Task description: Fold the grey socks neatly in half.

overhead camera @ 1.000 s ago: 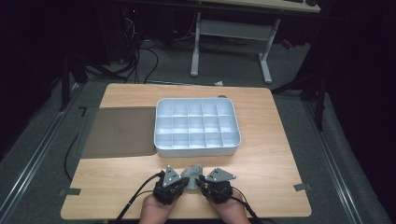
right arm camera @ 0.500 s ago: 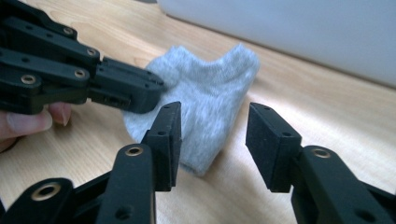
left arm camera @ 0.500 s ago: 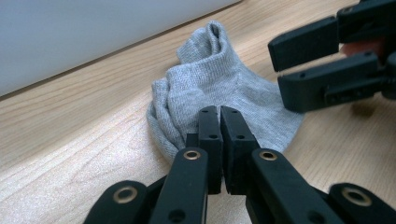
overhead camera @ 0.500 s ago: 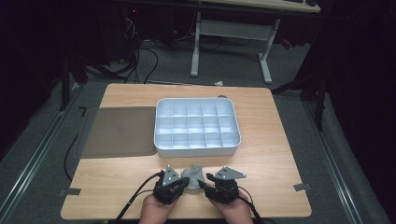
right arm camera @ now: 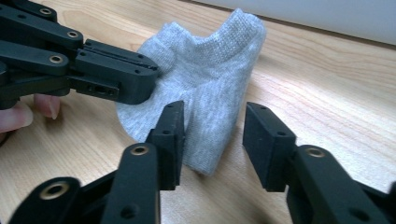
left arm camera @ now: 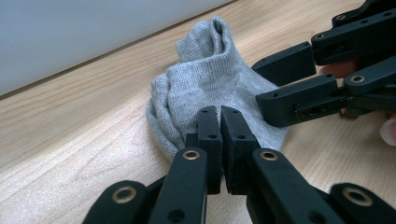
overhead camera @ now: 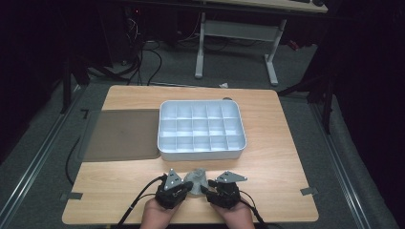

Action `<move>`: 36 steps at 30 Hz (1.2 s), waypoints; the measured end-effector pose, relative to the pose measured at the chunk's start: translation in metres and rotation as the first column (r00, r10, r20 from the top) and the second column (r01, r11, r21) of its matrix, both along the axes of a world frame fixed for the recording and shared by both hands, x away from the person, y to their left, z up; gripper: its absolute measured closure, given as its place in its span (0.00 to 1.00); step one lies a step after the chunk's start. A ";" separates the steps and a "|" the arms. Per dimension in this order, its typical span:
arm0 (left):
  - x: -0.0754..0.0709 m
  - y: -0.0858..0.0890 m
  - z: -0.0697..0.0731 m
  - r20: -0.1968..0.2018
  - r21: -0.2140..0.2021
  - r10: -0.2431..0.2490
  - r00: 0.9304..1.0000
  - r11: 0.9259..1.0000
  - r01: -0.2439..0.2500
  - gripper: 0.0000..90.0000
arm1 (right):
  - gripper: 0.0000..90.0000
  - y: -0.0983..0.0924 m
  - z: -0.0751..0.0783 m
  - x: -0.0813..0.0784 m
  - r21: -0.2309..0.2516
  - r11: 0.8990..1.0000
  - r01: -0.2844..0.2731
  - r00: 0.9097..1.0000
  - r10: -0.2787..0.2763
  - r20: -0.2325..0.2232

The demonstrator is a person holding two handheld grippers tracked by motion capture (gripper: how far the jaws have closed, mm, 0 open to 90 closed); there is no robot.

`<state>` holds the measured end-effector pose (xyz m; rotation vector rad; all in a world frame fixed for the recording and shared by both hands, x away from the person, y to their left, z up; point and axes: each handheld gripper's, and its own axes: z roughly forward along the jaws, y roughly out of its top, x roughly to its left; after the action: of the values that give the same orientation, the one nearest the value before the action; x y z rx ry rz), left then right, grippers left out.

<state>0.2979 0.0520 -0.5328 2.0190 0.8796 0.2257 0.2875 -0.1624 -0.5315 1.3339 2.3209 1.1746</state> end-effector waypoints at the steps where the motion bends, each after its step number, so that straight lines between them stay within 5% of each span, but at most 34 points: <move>1: 0.000 0.000 0.000 0.001 0.001 -0.002 1.000 1.000 0.002 0.97 | 0.71 0.000 0.000 0.000 0.003 1.000 -0.003 1.000 0.003 -0.004; 7: -0.002 0.001 0.003 0.003 0.009 0.003 1.000 1.000 -0.003 0.95 | 0.80 0.003 0.000 -0.002 -0.001 1.000 -0.017 1.000 0.017 0.005; 9: -0.005 0.000 0.008 0.006 -0.018 0.019 1.000 1.000 -0.018 0.91 | 0.83 0.005 0.000 -0.004 -0.008 1.000 -0.025 0.999 0.026 0.019; 14: -0.010 -0.013 0.015 0.085 -0.027 0.025 0.996 0.999 -0.022 0.91 | 0.85 0.005 0.000 -0.004 -0.011 1.000 -0.028 0.999 0.028 0.021; 17: -0.003 -0.015 0.004 0.037 0.020 0.030 0.999 0.999 -0.031 0.93 | 0.85 0.005 0.000 -0.004 -0.010 1.000 -0.029 0.999 0.029 0.022; 19: -0.002 -0.013 0.001 0.028 0.012 0.039 0.999 0.999 -0.039 0.94 | 0.86 0.005 -0.001 -0.005 -0.009 1.000 -0.029 0.999 0.029 0.024; 26: -0.002 -0.013 0.001 0.027 0.025 0.041 0.999 0.999 -0.042 0.96 | 0.90 0.000 0.005 -0.006 0.033 0.999 -0.036 0.999 0.035 0.031; 36: -0.001 -0.014 0.000 0.017 0.028 0.041 0.999 0.999 -0.041 0.99 | 0.91 0.015 0.016 -0.023 -0.006 0.995 -0.101 0.990 0.101 0.101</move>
<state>0.2971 0.0380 -0.5327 2.0234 0.9126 0.2791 0.2649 -0.1473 -0.5151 1.1401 2.3399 1.2409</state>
